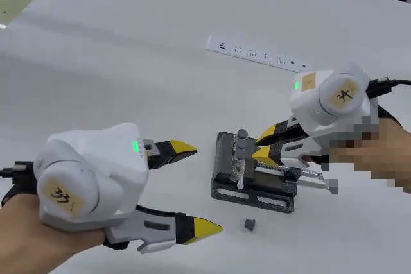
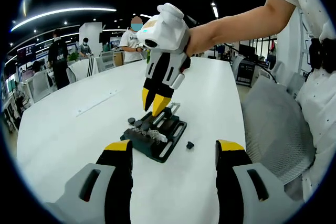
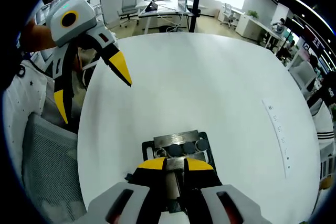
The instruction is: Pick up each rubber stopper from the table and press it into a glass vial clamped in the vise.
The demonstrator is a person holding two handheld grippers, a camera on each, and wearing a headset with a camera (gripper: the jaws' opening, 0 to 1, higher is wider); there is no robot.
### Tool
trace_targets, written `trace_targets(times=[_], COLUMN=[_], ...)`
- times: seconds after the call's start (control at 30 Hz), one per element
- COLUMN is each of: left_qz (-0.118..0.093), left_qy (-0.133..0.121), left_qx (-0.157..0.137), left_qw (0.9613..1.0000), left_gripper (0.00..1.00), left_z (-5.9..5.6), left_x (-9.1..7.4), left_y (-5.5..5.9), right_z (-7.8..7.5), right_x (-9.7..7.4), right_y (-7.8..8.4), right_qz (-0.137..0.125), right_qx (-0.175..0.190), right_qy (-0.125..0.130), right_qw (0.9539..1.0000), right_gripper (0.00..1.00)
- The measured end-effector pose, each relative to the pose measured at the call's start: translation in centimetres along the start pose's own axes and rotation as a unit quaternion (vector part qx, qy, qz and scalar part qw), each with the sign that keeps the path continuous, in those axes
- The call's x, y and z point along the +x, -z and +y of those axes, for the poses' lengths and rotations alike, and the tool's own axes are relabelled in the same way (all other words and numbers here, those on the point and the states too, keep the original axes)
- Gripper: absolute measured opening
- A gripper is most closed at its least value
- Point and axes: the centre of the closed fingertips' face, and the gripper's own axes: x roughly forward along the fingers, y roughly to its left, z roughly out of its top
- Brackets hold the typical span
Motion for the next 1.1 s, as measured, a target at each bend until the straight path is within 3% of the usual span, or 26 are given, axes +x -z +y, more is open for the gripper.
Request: trace_targets(times=[0.27, 0.6, 0.93, 1.1], left_qz=[0.013, 0.041, 0.074, 0.096], left_qy=[0.008, 0.025, 0.053, 0.074], left_qx=[0.009, 0.031, 0.062, 0.088], left_qw=[0.9998, 0.9983, 0.9939, 0.9888], left_gripper=[0.61, 0.58, 0.54, 0.51], left_z=[-0.1, -0.7, -1.6, -2.2], left_x=[0.1, 1.1, 2.7, 3.6], left_y=[0.3, 0.9, 1.4, 2.1], right_z=[0.1, 0.4, 1.3, 1.9], right_x=[-1.2, -3.0, -4.7, -5.4], right_y=[0.8, 2.3, 4.5, 5.4], right_qz=[-0.025, -0.071, -0.107, -0.118], right_qx=[0.020, 0.060, 0.093, 0.105], right_qy=[0.014, 0.036, 0.052, 0.059], right_qw=[0.9994, 0.9950, 0.9885, 0.9856], right_gripper=[0.14, 0.21, 0.29, 0.32])
